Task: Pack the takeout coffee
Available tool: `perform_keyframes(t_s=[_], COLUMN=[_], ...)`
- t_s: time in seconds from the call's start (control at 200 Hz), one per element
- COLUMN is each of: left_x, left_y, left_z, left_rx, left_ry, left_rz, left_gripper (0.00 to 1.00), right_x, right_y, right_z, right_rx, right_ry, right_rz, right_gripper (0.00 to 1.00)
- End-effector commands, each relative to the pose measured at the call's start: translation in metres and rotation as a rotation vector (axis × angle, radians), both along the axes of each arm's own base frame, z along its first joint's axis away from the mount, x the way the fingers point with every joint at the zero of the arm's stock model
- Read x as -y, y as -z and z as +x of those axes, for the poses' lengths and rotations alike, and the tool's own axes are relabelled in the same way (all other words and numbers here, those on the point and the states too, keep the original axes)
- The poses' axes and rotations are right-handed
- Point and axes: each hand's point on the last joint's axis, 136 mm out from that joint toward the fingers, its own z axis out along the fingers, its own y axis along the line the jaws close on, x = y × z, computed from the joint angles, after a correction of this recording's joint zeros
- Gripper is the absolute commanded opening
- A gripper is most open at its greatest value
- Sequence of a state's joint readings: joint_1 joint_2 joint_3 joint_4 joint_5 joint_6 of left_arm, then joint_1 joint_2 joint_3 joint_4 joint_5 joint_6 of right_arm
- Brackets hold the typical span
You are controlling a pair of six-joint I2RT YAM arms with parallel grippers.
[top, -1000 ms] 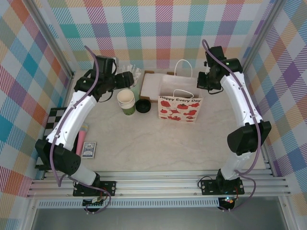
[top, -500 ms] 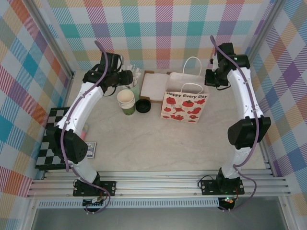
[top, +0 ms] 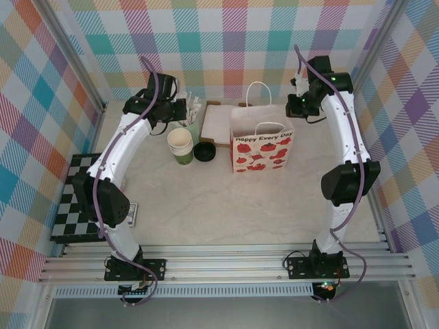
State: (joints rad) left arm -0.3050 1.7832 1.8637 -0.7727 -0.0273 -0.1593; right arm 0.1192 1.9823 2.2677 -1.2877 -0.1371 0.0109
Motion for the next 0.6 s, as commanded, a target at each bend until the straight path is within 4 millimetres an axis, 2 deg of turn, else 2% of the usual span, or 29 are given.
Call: perform_keyframes(t_s=[0.0,0.115,0.325,0.595], left_x=[-0.014,-0.018,-0.020,0.005], left_y=[-0.025,-0.040,-0.078,-0.144], left_z=[-0.009,-0.021,-0.048,-0.105], left_rx=[0.037,0.057,0.094,0.148], left_ry=[-0.028,-0.027,-0.010,0.128], left_rz=[0.023,0.027,-0.015,-0.234], left_gripper=[0.00,0.00,0.00,0.00], right_x=[-0.014,-0.018,-0.028,-0.054], right_y=[-0.026,-0.026,-0.013,-0.019], right_z=[-0.009,-0.014,-0.027,-0.043], right_rx=[0.052,0.047,-0.024,-0.078], right_ry=[-0.048,-0.040,-0.029,-0.020], right_rz=[0.080,0.116,0.151,0.222], right_gripper=[0.07,0.08,0.09,0.11])
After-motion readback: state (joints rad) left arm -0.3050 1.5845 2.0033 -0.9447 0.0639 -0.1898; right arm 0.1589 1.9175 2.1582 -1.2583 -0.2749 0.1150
